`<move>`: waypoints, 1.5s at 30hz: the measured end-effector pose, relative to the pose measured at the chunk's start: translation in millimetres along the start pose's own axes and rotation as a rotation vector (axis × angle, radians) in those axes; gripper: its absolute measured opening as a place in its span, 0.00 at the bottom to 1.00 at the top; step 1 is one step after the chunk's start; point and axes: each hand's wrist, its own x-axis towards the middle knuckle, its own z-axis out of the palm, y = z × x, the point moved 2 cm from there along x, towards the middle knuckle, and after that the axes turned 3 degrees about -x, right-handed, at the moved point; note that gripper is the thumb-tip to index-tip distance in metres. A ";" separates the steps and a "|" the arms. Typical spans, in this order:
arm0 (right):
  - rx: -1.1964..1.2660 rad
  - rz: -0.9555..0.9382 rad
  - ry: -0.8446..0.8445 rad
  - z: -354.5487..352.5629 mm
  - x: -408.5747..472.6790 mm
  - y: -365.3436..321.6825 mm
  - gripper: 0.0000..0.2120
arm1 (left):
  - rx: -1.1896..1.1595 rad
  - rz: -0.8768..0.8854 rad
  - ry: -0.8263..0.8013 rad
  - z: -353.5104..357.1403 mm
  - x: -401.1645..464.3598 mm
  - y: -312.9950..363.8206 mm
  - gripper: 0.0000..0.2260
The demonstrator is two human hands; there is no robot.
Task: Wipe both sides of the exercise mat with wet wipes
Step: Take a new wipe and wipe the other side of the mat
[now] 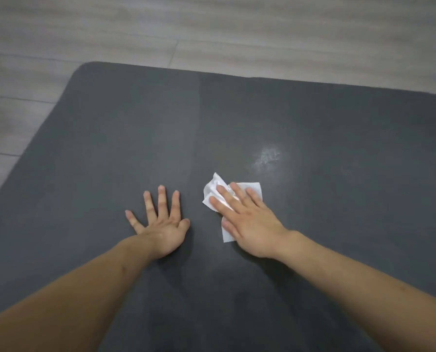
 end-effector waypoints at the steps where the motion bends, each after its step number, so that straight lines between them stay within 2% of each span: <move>1: -0.012 -0.076 -0.015 -3.8 11.8 -3.8 0.28 | 0.001 0.003 -0.010 -0.6 0.5 0.0 0.32; 4: -0.036 -0.099 0.002 -24.0 82.0 12.6 0.31 | 0.002 0.002 -0.027 -1.0 1.8 -1.1 0.32; 8: 0.016 0.091 0.037 -68.1 210.3 53.1 0.27 | 0.031 0.015 -0.011 1.2 4.7 -3.2 0.32; 11: 0.017 0.182 0.038 -79.0 255.4 64.6 0.27 | 0.043 0.019 0.005 3.2 7.8 -6.3 0.32; 16: 0.011 0.123 0.039 -58.6 210.1 36.8 0.27 | 0.021 0.031 0.006 1.0 8.8 -8.1 0.32; 26: 0.009 0.026 0.014 8.3 20.1 -62.2 0.27 | -0.065 0.061 0.057 -4.6 1.3 -11.1 0.31; 31: 0.011 -0.071 0.025 49.4 -95.1 -128.1 0.27 | -0.206 0.191 0.159 -7.3 -17.5 -27.3 0.28; 34: -0.005 -0.150 -0.010 62.3 -132.4 -143.8 0.26 | -0.145 0.306 0.187 -1.5 -34.6 -51.4 0.25; 37: -0.064 -0.221 -0.034 55.2 -115.6 -129.9 0.26 | -0.050 0.278 0.337 19.7 -46.1 -77.9 0.22; 39: -0.086 -0.202 -0.017 45.9 -80.4 -114.0 0.27 | -0.001 0.261 0.445 32.7 -50.2 -85.4 0.23; 45: 0.021 0.126 0.030 -6.7 73.0 -52.0 0.26 | -0.159 0.198 0.721 41.8 -48.2 -88.2 0.22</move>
